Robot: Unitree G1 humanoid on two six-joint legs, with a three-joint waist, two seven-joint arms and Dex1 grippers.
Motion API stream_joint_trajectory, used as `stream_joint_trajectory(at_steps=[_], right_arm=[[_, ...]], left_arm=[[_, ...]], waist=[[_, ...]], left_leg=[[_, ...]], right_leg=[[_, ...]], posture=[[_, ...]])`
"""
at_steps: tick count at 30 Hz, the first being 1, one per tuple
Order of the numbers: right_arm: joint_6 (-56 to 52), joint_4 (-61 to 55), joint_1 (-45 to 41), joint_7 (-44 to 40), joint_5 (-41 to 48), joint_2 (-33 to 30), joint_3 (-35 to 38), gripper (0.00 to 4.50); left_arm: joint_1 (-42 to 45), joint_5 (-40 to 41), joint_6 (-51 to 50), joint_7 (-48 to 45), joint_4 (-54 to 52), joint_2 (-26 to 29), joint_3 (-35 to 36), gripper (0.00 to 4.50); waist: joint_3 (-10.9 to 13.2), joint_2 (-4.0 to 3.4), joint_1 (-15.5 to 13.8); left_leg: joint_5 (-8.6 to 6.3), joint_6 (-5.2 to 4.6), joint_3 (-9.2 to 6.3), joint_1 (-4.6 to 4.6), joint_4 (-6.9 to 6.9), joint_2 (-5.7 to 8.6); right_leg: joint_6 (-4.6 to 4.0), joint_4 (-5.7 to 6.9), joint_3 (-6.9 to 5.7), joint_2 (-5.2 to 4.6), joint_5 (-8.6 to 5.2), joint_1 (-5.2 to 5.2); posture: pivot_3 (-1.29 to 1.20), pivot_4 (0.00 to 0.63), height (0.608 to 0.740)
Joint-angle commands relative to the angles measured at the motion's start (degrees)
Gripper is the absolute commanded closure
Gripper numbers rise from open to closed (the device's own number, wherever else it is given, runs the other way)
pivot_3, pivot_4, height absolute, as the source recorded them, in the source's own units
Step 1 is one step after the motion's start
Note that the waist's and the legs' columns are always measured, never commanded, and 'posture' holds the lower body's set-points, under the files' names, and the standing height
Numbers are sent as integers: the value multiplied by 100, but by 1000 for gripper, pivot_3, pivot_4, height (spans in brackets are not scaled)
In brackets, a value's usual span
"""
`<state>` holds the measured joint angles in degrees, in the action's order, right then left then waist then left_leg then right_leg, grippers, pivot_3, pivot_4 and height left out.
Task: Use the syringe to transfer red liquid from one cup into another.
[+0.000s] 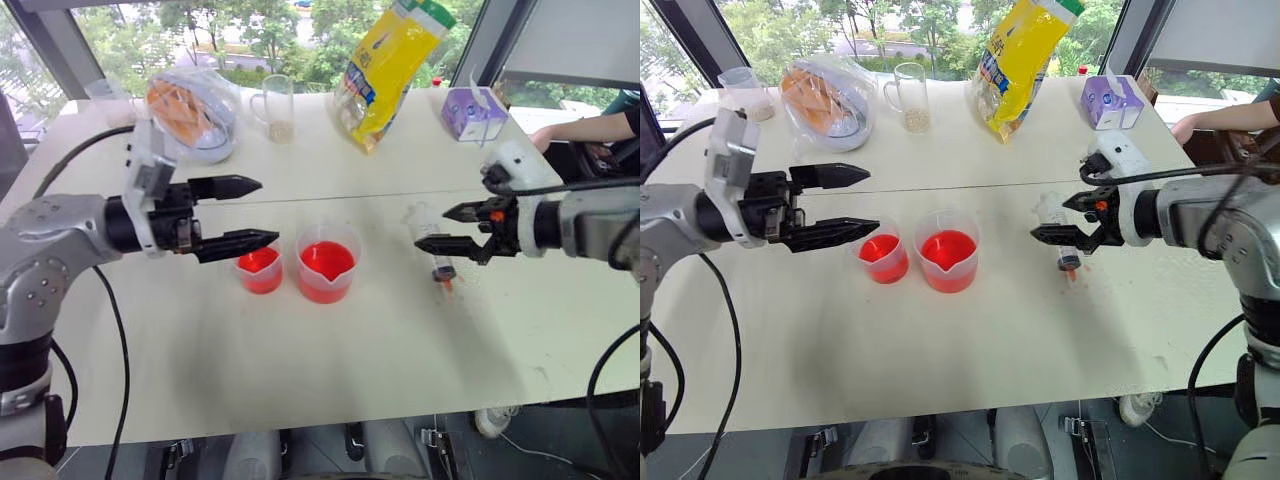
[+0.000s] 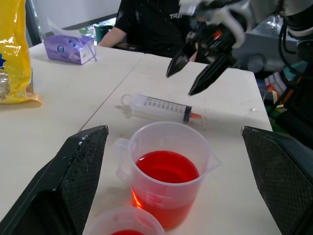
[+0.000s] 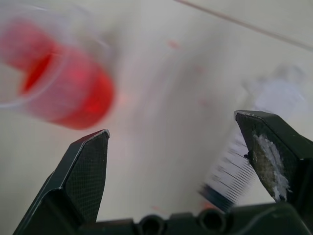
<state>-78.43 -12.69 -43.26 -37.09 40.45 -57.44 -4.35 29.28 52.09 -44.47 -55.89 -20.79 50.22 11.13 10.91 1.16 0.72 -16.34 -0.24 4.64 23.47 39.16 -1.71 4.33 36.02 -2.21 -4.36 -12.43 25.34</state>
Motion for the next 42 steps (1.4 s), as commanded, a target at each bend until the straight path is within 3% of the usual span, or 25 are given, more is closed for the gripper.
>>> stream_joint_trajectory(at_steps=[1, 10, 18, 21, 25, 27, 31, 35, 42], right_arm=[[3, 872, -481, 275, -618, 329, -415, 27], [374, 2920, -1327, 90, -1572, 1228, -1223, 27], [891, 3770, -1544, -295, -2236, 1667, -1660, 27], [1057, 3968, -1539, -389, -2447, 1781, -1742, 892], [1057, 3950, -1496, -515, -2609, 1807, -1696, 2894], [995, 3809, -1452, -543, -2653, 1763, -1631, 3110], [887, 3114, -1440, -189, -2620, 1671, -911, 3110], [1122, 1709, -1343, -28, -2068, 1885, 349, 3110], [2068, -116, -1123, 404, -602, 3440, 2150, 3110]], left_arm=[[110, -100, 186, -50, -46, -87, -29, 0], [-76, -118, 200, 166, -327, -278, 26, 0], [-161, -53, 145, 389, -480, -320, 80, 0], [-174, -49, 143, 456, -516, -320, 89, 0], [-198, -52, 155, 488, -531, -312, 98, 0], [-201, -52, 161, 495, -530, -310, 98, 0], [-150, -58, 167, 462, -470, -282, 102, 0], [-27, -66, 164, 395, -337, -237, 120, 0], [334, -231, 225, 141, 22, -187, -25, 0]], waist=[[0, 0, 6], [0, 0, 2], [0, 0, 6], [0, 0, 16], [-1, 2, 24], [-1, 1, 20], [1, -2, 9], [3, -5, 2], [2, -4, 4]], left_leg=[[0, 0, 1, -1, 0, 1], [0, 0, 0, 2, -1, 6], [0, 0, -2, 2, -1, 5], [0, 0, -2, 1, -1, 6], [0, 0, -2, -1, -1, 5], [0, 0, -2, -2, -1, 4], [0, 0, -1, -2, -1, 2], [0, 1, -1, 4, -1, 2], [2, 4, -7, -2, -3, -6]], right_leg=[[0, 0, 1, 0, 0, -1], [18, 0, 2, 3, 11, 1], [19, 2, 2, 2, 11, 0], [19, 3, 1, 3, 11, 0], [19, 4, 1, 4, 11, -1], [19, 5, 1, 4, 11, -2], [19, 5, 1, 4, 11, -1], [20, 6, 2, 3, 12, 4], [19, 7, 0, 24, 12, -1]], posture=[[0, 150, 740], [0, 150, 740], [0, 150, 740], [0, 150, 740], [0, 150, 740], [0, 150, 740], [0, 150, 740], [0, 150, 740], [0, 150, 740]])
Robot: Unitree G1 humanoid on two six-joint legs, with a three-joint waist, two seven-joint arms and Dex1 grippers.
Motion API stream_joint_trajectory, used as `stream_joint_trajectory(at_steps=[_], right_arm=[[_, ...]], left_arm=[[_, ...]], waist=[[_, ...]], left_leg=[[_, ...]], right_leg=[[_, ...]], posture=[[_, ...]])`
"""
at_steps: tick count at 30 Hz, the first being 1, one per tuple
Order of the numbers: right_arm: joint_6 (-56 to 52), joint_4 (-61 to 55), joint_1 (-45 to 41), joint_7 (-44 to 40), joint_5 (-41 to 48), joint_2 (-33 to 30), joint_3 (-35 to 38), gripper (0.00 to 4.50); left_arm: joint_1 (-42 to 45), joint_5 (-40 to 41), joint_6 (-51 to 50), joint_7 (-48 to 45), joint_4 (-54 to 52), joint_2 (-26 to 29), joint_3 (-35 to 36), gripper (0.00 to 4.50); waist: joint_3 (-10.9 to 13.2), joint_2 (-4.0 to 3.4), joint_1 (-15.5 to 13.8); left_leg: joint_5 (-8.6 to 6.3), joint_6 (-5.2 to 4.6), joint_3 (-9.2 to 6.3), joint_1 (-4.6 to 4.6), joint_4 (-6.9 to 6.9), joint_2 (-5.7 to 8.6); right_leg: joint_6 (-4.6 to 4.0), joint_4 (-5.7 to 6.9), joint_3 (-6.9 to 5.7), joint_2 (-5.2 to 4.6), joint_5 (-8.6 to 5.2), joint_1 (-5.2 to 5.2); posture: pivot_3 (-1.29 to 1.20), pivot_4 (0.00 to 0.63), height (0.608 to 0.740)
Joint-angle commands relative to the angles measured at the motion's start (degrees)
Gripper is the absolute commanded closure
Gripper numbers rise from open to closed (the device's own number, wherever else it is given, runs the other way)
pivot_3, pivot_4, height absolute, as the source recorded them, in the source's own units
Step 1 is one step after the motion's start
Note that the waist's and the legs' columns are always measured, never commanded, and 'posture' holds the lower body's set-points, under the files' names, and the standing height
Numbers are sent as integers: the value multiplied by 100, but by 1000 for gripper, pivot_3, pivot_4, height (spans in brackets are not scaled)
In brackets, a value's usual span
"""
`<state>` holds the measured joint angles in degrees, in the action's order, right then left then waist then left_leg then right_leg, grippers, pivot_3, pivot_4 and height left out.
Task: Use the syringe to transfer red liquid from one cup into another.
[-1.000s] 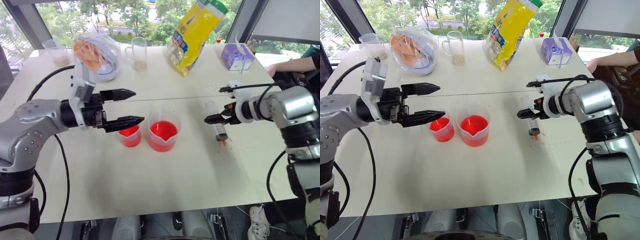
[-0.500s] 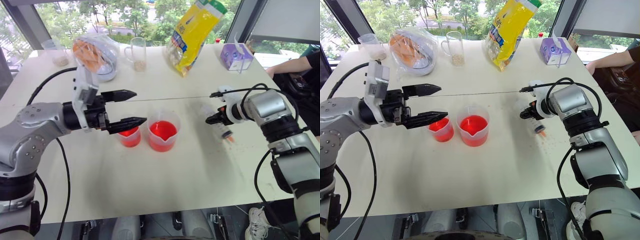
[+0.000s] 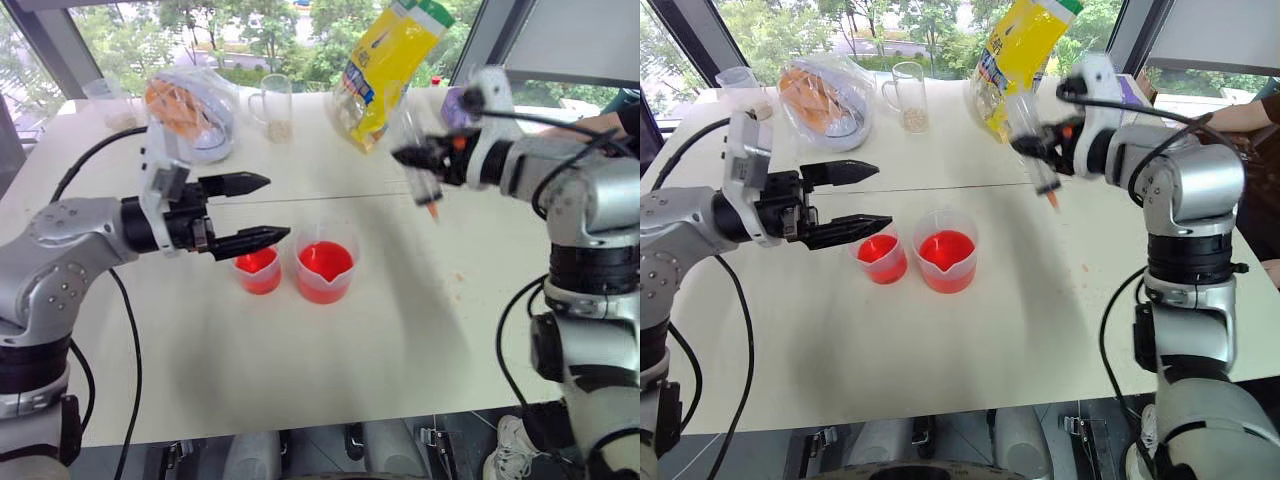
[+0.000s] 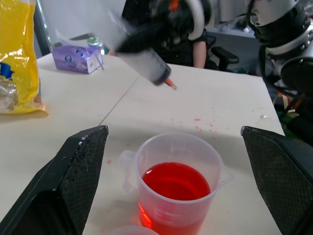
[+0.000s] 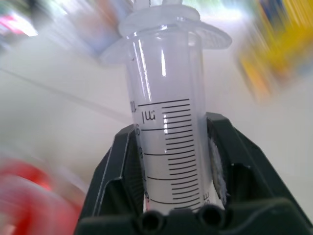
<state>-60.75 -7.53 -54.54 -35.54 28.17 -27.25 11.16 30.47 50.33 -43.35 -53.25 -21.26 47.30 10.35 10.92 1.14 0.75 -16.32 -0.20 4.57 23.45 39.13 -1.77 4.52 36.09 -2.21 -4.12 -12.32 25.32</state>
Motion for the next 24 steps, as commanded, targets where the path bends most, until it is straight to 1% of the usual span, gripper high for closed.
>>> stream_joint_trajectory(at_steps=[1, 6, 8, 11, 18, 24], right_arm=[[279, -785, 63, 338, 862, 658, 708, 3110], [697, -1362, 691, 459, 1717, 1604, 754, 3110], [1100, -1466, 1097, 356, 1668, 1832, 497, 3110], [1839, -1436, 1784, 108, 1359, 2069, -19, 3110], [3142, -997, 2666, -331, 590, 2033, -924, 3110], [3902, -576, 3065, -554, -16, 1844, -1418, 3110]], left_arm=[[275, -82, 124, -169, 124, 100, 28, 0], [457, -220, 148, -304, 303, 49, -67, 0], [526, -234, 125, -336, 325, 38, -74, 0], [604, -241, 76, -389, 339, 60, -66, 0], [708, -165, -48, -394, 331, 55, -35, 0], [789, -158, -76, -335, 340, -41, -65, 0]], waist=[[0, -1, 2], [-1, 2, -9], [-1, 2, -4], [-1, 2, 7], [-1, 1, 12], [-1, 1, 9]], left_leg=[[1, 2, 1, 0, 0, -1], [2, 3, -1, 0, 1, -3], [2, 3, 2, 0, 1, -2], [2, 3, 1, -2, 0, -2], [2, 3, 0, -3, 0, 0], [2, 4, 1, -4, 1, 1]], right_leg=[[0, 1, 1, 0, 0, 1], [-1, -1, 0, -5, 1, -4], [-1, 0, 1, -8, 1, -3], [-1, 0, 0, -7, 0, -4], [-2, 1, 1, -3, 0, -2], [-2, 1, 2, -2, 0, -3]], posture=[[0, 150, 740], [0, 150, 740], [0, 150, 740], [0, 150, 740], [0, 150, 740], [0, 150, 740]])
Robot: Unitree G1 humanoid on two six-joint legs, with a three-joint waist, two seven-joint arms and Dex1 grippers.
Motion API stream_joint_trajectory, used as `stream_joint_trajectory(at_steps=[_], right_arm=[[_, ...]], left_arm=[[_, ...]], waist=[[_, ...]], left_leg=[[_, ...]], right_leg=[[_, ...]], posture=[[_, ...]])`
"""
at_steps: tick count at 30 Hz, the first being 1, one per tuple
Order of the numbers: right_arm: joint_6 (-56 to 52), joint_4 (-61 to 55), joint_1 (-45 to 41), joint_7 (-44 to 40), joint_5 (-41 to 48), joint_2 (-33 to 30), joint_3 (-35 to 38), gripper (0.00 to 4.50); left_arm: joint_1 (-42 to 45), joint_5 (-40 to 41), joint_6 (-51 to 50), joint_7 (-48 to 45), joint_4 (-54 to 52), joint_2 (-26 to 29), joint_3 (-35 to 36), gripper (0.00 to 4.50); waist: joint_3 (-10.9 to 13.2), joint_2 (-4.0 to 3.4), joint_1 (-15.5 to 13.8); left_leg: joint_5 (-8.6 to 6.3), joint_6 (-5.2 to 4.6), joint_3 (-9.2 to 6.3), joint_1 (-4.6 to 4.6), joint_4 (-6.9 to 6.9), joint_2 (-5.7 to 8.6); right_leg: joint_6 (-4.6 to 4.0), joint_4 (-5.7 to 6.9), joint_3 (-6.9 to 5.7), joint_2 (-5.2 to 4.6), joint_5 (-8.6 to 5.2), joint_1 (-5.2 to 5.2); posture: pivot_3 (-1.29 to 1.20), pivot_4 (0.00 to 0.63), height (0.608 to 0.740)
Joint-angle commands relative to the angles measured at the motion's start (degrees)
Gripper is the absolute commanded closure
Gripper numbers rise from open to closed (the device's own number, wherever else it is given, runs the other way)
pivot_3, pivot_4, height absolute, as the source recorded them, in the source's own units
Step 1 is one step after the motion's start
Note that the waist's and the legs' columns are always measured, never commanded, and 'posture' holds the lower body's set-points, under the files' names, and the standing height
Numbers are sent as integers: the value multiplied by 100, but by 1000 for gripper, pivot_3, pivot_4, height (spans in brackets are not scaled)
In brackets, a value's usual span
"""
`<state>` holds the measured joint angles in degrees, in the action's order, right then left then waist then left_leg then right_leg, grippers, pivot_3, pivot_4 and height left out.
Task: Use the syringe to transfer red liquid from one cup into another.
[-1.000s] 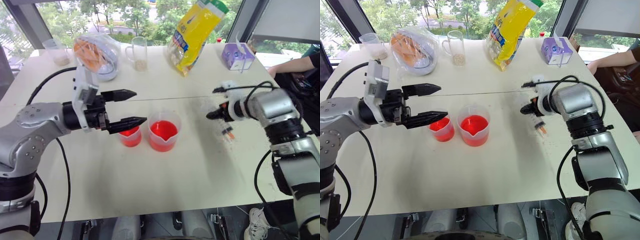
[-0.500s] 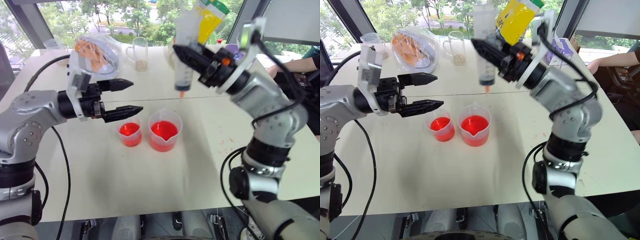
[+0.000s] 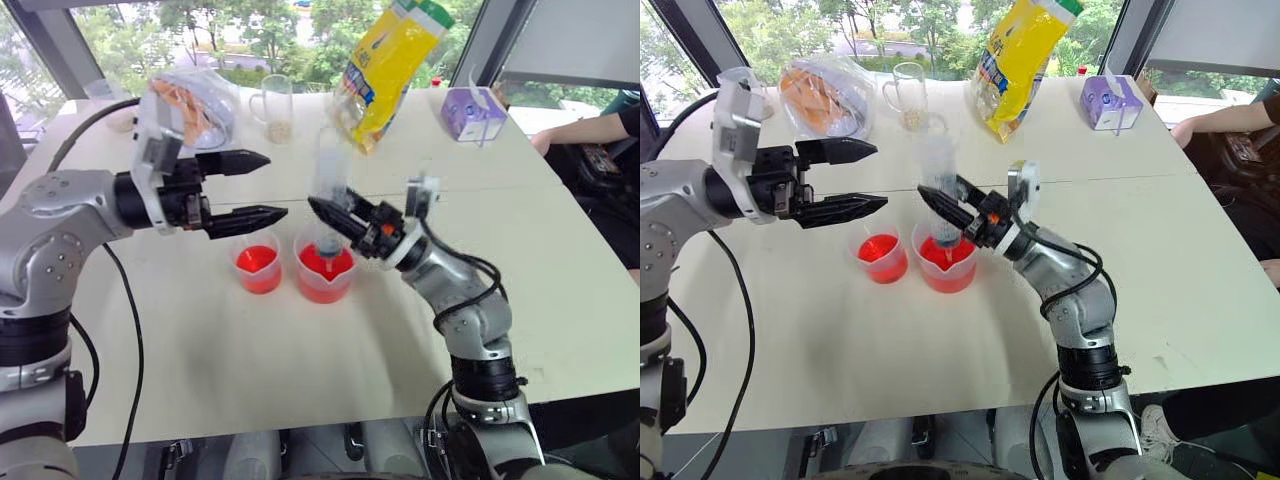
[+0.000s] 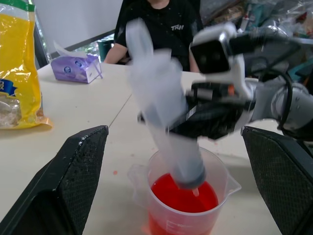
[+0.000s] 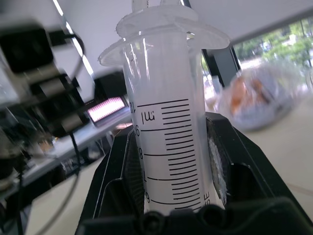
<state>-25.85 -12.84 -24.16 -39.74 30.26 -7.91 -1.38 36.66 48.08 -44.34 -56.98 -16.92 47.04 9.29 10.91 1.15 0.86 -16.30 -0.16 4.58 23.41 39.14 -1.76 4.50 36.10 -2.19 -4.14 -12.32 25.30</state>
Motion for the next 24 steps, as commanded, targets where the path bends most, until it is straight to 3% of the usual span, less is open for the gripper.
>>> stream_joint_trajectory(at_steps=[1, 24], right_arm=[[490, 0, 72, -162, -319, -148, -237, 3110], [939, 17, 238, -487, -771, -715, -697, 3110]], left_arm=[[185, 59, 24, 49, -90, -39, 30, 0], [452, -145, 144, 158, 323, -763, -339, 0]], waist=[[0, 0, -4], [-3, 5, -10]], left_leg=[[0, 0, 0, 0, 0, 0], [3, 5, -3, -10, 1, -1]], right_leg=[[0, 0, 0, 0, 0, 0], [0, 1, 0, 3, 0, -11]], posture=[[0, 150, 740], [0, 150, 740]])
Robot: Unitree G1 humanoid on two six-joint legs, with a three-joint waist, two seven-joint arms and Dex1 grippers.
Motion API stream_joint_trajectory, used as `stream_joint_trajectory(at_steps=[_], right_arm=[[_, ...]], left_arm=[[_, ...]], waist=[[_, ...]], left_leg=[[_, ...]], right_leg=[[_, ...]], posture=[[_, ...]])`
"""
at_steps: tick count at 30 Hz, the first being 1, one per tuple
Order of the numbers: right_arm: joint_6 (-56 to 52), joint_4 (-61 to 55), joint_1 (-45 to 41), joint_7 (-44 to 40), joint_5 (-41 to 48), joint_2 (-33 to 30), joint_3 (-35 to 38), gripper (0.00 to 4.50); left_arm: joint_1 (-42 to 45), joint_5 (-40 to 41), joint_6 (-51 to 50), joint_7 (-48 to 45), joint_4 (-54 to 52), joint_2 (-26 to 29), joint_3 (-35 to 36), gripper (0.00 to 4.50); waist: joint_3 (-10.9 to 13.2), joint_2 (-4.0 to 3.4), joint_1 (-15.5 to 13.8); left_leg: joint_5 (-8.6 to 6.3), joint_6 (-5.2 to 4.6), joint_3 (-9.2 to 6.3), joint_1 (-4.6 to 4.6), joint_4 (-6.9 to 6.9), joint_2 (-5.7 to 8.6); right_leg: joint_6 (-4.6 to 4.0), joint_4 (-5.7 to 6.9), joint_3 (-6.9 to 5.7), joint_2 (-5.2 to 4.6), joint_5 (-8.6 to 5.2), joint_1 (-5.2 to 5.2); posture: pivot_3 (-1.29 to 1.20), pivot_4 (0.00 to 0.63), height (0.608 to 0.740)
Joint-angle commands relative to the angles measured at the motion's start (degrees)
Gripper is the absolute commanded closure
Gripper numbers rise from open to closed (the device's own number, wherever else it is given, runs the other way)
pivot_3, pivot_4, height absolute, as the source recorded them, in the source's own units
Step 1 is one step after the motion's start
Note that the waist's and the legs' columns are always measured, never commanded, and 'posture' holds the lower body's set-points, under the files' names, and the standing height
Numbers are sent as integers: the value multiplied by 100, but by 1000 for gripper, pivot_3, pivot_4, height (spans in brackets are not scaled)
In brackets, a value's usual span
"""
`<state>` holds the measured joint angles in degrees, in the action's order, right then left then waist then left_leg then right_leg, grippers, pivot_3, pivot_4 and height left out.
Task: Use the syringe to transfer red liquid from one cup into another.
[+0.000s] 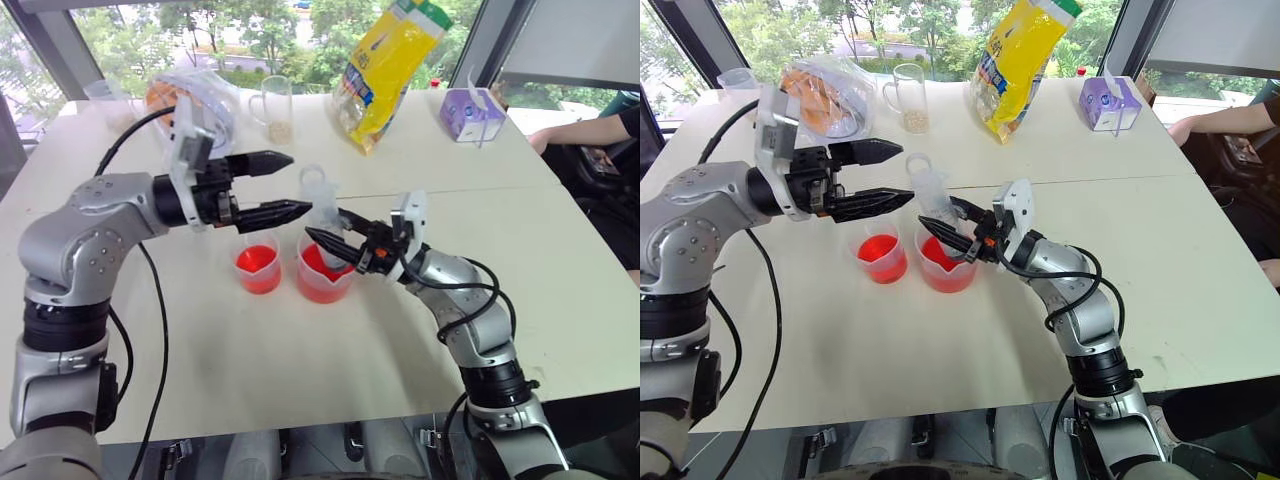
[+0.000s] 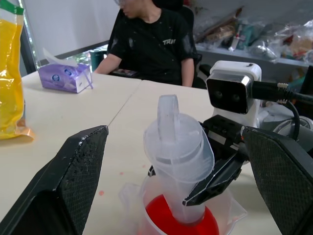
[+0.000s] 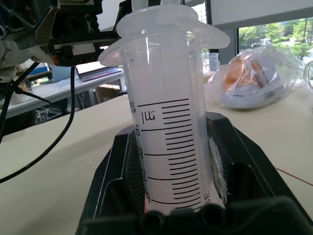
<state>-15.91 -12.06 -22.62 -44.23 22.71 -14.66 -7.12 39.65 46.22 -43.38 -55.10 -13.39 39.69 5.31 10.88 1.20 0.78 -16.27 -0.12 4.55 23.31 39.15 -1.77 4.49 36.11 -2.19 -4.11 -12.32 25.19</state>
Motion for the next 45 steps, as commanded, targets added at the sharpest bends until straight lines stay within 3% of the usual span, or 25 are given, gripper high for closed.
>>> stream_joint_trajectory(at_steps=[1, 9, 12, 19, 45], right_arm=[[-53, -75, 80, -43, -18, -46, -139, 3110], [-66, -168, -6, -22, -34, -50, -219, 3110], [-61, -180, -29, -32, -56, -75, -246, 3110], [-107, -213, -60, -34, -54, -112, -263, 3110], [-585, -233, -59, -287, -20, -326, -551, 3110]], left_arm=[[160, 50, 33, -27, -21, -48, 51, 0], [130, 103, -44, -33, -16, -122, 40, 0], [101, 70, -55, -15, -4, -158, -3, 914], [40, 41, -72, -46, -27, -153, -39, 4446], [808, -263, 225, -156, 449, 140, 239, 4446]], waist=[[0, 0, -3], [0, 1, -2], [0, 1, 0], [0, 1, 0], [0, 0, -4]], left_leg=[[0, 0, 0, 0, 0, 0], [0, 0, 0, 0, 0, 0], [0, 0, 0, -1, 0, 0], [0, 0, 0, -1, 0, 0], [0, 0, 0, 1, 0, 1]], right_leg=[[0, 0, 0, 0, 0, 0], [0, 0, 0, 0, 0, -1], [0, 0, 0, 0, 0, -1], [0, 0, 0, 0, 0, 0], [0, 0, 0, 0, 0, 1]], posture=[[0, 150, 740], [0, 150, 740], [0, 150, 740], [0, 150, 740], [0, 150, 740]])
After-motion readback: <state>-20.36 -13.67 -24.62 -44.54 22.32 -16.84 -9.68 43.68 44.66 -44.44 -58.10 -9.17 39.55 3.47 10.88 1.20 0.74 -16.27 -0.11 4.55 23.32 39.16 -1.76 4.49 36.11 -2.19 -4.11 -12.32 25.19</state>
